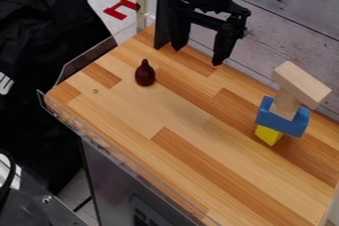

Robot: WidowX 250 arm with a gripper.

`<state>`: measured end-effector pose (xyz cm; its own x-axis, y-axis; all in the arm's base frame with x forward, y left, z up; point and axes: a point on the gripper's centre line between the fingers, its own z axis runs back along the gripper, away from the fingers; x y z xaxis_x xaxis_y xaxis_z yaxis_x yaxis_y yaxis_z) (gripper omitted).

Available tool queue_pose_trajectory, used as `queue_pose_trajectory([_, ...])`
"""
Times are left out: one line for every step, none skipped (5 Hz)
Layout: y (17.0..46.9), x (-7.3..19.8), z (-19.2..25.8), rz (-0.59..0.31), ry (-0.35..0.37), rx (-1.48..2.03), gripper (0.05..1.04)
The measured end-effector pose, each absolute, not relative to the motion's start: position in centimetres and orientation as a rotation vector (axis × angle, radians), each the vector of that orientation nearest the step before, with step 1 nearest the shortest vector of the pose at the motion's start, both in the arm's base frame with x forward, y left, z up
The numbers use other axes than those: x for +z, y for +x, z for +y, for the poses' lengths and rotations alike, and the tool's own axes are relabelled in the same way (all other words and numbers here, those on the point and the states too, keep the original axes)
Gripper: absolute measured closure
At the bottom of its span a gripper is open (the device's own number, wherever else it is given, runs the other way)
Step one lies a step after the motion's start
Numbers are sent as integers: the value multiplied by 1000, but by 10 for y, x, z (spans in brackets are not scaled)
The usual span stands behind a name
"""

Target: Moved brown rectangular block to left

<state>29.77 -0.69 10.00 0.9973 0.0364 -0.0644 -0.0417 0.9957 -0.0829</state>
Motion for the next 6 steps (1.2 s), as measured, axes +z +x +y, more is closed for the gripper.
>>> queue_pose_trajectory([294,91,-8,95,-88,42,83])
queue_pose_trajectory([293,85,-17,64,-126,74,83])
queue_pose_trajectory([291,95,-37,-41,-179,67,83])
queue_pose_trajectory([291,116,-54,-75,-133,134,83])
queue_pose_trajectory([312,147,-68,-162,-163,243,83])
queue_pose_trajectory([322,165,-71,-170,-178,287,83])
